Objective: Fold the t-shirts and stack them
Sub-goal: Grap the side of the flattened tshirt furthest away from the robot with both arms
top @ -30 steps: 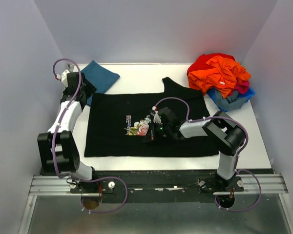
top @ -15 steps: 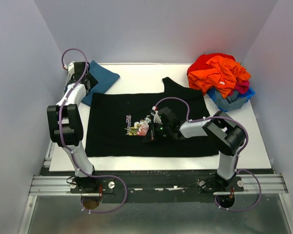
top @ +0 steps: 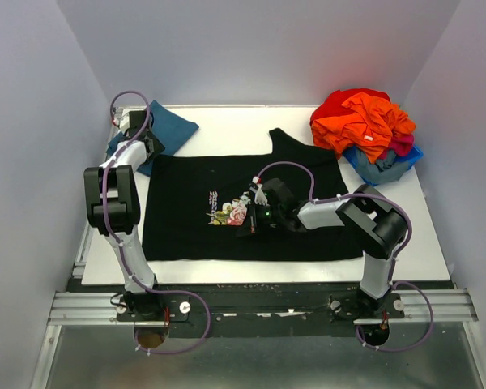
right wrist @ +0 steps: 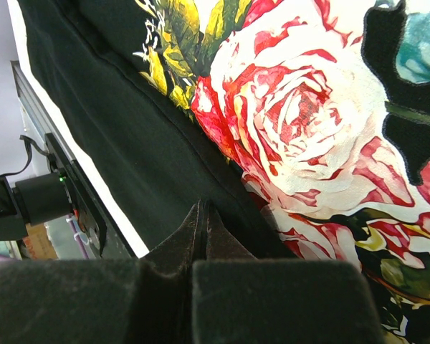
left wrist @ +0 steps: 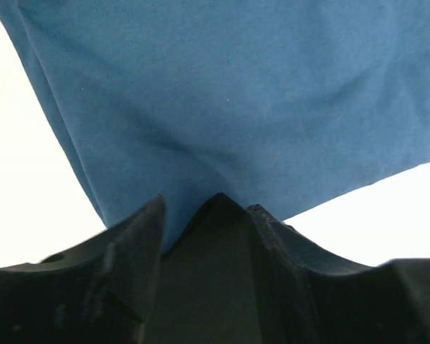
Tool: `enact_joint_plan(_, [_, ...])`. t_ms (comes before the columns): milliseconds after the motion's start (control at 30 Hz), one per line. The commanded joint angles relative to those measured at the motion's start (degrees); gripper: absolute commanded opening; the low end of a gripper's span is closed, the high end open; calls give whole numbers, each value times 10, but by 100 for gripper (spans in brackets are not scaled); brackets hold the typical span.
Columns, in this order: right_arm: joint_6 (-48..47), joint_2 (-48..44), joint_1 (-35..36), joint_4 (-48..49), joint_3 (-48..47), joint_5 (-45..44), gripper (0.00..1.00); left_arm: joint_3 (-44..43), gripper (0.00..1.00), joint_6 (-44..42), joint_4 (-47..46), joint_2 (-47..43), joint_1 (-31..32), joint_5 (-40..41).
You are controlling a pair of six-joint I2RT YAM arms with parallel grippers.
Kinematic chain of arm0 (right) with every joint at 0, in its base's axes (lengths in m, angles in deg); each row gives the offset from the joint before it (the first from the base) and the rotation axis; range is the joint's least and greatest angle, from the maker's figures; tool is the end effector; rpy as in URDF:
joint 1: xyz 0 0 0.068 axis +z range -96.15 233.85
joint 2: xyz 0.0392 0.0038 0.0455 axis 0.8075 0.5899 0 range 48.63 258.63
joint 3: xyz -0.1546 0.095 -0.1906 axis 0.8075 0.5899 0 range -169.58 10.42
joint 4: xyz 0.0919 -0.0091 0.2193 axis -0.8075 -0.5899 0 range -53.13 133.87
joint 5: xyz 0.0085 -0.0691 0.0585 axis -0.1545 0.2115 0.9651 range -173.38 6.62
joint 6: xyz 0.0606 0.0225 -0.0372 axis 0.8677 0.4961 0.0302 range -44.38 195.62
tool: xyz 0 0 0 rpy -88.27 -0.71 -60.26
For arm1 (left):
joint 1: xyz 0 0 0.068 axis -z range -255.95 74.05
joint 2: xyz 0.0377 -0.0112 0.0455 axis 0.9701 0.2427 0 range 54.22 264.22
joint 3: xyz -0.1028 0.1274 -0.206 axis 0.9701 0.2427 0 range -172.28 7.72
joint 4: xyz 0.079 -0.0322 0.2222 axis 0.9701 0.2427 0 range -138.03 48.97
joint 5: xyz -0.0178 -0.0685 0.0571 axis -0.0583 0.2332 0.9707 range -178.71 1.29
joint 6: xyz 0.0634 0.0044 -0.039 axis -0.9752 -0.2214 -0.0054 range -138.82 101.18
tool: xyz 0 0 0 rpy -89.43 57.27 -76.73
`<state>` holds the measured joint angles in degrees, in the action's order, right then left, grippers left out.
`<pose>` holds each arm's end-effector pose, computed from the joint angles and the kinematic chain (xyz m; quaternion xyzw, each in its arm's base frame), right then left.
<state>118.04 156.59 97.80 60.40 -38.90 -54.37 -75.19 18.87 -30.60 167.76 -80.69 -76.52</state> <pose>0.2378 0.2714 0.1124 -0.1135 0.8833 0.4358 0.1299 0.4290 0.0488 0.1854 -0.3714 0.8518 -0.0059 0.3693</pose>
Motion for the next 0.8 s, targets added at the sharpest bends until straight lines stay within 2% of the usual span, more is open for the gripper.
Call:
enact_joint_plan(0, [-8,-9,2,-18,5,-12,1,-18,56,-9,6,25,5,-17])
enact_joint_plan(67, [-8,-9,3,-18,4,-12,1,-19,44,-13,5,27,8,-23])
enact_joint_plan(233, [-9,-6,3,-23,-1,-12,1,-19,28,-38,-1,22,14,-30])
enact_joint_plan(300, [-8,-3,3,-23,-2,-11,1,-29,14,-48,10,26,15,-37])
enact_joint_plan(333, [-8,-2,3,-24,-2,-10,1,-32,0,-53,15,25,17,-34])
enact_joint_plan(667, [-27,-17,3,-28,-3,-14,1,22,0,-90,2,-53,38,25])
enact_joint_plan(767, [-53,-42,3,-35,0,-33,6,54,0,-89,-24,-76,42,25])
